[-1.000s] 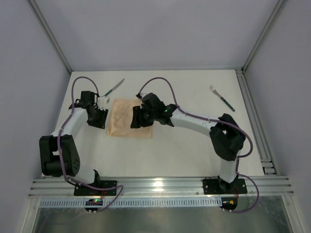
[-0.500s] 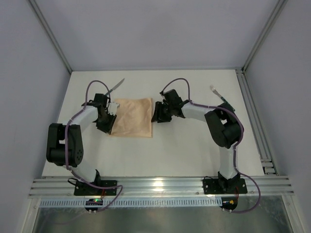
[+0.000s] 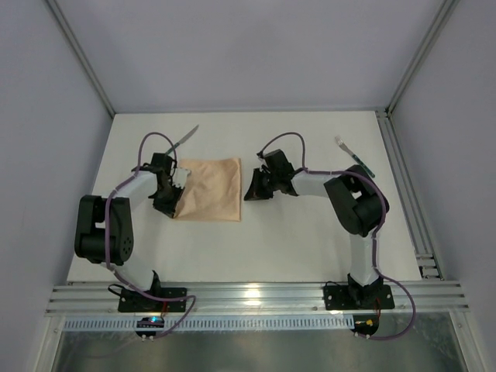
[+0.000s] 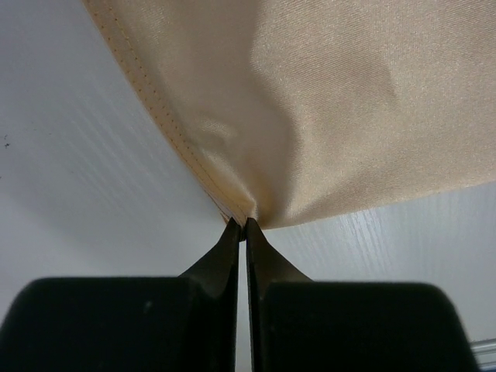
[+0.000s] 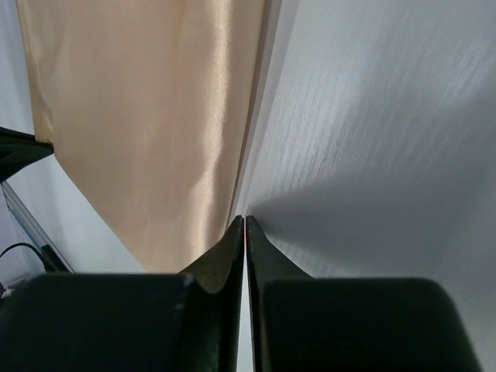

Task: Fold the napkin into a case and place the utensils inside
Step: Rotate the square-folded napkin at the center of the board.

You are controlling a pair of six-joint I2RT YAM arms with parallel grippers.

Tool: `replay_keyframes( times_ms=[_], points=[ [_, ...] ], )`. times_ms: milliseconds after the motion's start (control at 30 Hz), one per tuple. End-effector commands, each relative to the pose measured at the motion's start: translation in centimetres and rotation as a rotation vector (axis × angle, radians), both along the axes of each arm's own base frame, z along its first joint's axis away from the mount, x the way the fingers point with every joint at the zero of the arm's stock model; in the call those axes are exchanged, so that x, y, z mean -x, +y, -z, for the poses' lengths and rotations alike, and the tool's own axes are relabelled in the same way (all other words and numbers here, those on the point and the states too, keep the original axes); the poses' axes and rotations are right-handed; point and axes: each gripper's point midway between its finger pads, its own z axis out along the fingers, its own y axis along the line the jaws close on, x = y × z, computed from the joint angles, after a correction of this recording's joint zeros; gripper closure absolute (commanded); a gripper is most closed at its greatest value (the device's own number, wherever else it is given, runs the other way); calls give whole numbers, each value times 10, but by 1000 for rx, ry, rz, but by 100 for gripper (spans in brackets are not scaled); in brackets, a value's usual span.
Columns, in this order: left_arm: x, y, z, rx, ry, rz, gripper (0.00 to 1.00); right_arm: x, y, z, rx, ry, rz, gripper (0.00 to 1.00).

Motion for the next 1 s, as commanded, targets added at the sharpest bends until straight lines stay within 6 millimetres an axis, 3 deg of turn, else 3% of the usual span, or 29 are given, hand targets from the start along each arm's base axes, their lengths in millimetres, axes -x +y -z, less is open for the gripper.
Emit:
replay_keyframes(
  times_ms=[0,33,100,133,233,267,300,367,400,567,600,733,967],
  points=[
    [-8,2,-10,-7,-57,30,100,21,-9,-4,-12,14,-4,94],
    [-8,4,-10,-18,-58,32,100,23,-12,-15,-19,-7,-1,93],
    [-6,4,-11,-17,-58,48,100,25,-25,-14,11,-21,21,87],
    [-2,3,-10,-9,-42,55,100,20,-30,-18,24,-53,14,78],
    [1,1,-12,4,-43,61,95,-9,-37,-32,17,-69,24,65],
    [1,1,-13,4,-44,61,94,-18,-37,-26,19,-59,31,59],
    [0,1,-14,3,-49,61,94,-35,-33,-38,-1,-94,37,57],
    [-1,2,-15,-4,-54,58,94,-48,-30,-26,6,-80,35,53],
    [-1,2,-15,-4,-54,58,94,-64,-23,-37,-18,-109,32,51],
    [-1,4,-13,-15,-52,57,94,-93,0,-25,-63,-72,42,49],
    [-1,4,-13,-16,-53,58,94,-94,1,-14,-63,-49,47,48],
    [-2,5,-13,-19,-56,54,93,-104,9,-4,-91,-3,100,48],
    [-3,5,-14,-18,-59,53,94,-128,17,-7,-148,11,230,56]
  ],
)
